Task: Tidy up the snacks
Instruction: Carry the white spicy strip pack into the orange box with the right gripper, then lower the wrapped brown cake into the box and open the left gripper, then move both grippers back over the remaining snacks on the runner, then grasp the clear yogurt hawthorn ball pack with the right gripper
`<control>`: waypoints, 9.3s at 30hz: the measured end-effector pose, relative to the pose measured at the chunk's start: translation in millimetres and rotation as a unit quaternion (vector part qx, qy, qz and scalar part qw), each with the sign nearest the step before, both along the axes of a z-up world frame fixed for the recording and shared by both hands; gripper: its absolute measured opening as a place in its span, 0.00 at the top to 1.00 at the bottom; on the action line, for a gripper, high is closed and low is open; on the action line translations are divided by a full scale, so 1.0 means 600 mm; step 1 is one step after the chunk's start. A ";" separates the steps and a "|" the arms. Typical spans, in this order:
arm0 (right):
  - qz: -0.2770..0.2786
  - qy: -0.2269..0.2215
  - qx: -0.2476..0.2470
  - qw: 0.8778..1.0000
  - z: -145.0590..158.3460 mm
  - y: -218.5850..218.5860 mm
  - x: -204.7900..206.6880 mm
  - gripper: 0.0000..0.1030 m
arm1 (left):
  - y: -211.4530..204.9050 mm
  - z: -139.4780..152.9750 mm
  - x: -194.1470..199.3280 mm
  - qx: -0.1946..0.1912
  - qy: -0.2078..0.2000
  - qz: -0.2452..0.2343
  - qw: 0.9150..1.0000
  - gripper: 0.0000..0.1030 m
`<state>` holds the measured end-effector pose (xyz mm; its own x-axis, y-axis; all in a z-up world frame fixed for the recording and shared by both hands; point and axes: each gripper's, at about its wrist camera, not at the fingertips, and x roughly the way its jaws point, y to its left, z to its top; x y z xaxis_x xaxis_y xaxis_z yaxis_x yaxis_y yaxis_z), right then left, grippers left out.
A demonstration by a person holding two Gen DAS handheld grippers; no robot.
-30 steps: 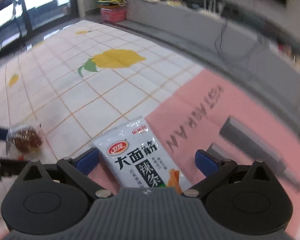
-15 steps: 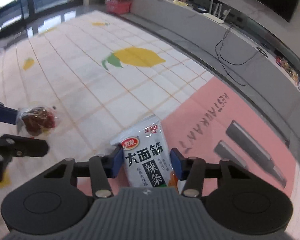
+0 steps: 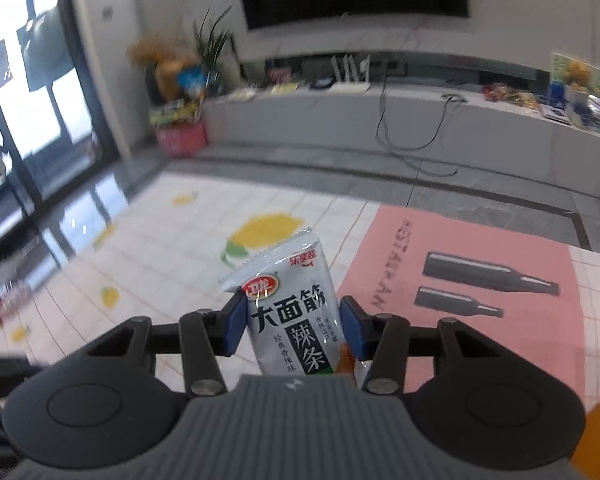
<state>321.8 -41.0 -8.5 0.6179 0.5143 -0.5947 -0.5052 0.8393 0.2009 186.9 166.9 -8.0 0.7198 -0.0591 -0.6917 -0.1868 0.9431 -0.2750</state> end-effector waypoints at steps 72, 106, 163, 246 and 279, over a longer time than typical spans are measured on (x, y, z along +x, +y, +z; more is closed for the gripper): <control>-0.638 0.151 0.565 0.501 -0.125 -0.569 -0.131 0.07 | -0.294 0.042 -0.030 -0.004 -0.047 -0.195 0.980 0.40; -0.379 0.083 0.277 0.879 0.027 -0.654 -0.353 0.07 | -0.560 0.016 0.122 0.075 0.008 -0.226 0.971 0.40; -0.241 0.181 -0.003 0.953 -0.050 -0.433 -0.076 0.92 | -0.321 -0.041 -0.024 0.071 -0.001 -0.168 0.983 0.17; -0.223 -0.079 0.008 0.972 0.019 -0.193 -0.259 0.16 | -0.154 -0.071 0.029 0.020 0.080 -0.058 0.995 0.17; -0.209 0.059 -0.055 0.975 -0.164 -0.188 -0.178 0.12 | -0.159 -0.103 0.028 -0.011 0.114 -0.081 0.990 0.17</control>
<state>215.0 -154.1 -107.1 0.6841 0.1611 -0.7114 -0.0939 0.9866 0.1332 203.7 71.2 -69.6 0.5243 -0.1779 -0.8328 -0.0926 0.9602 -0.2635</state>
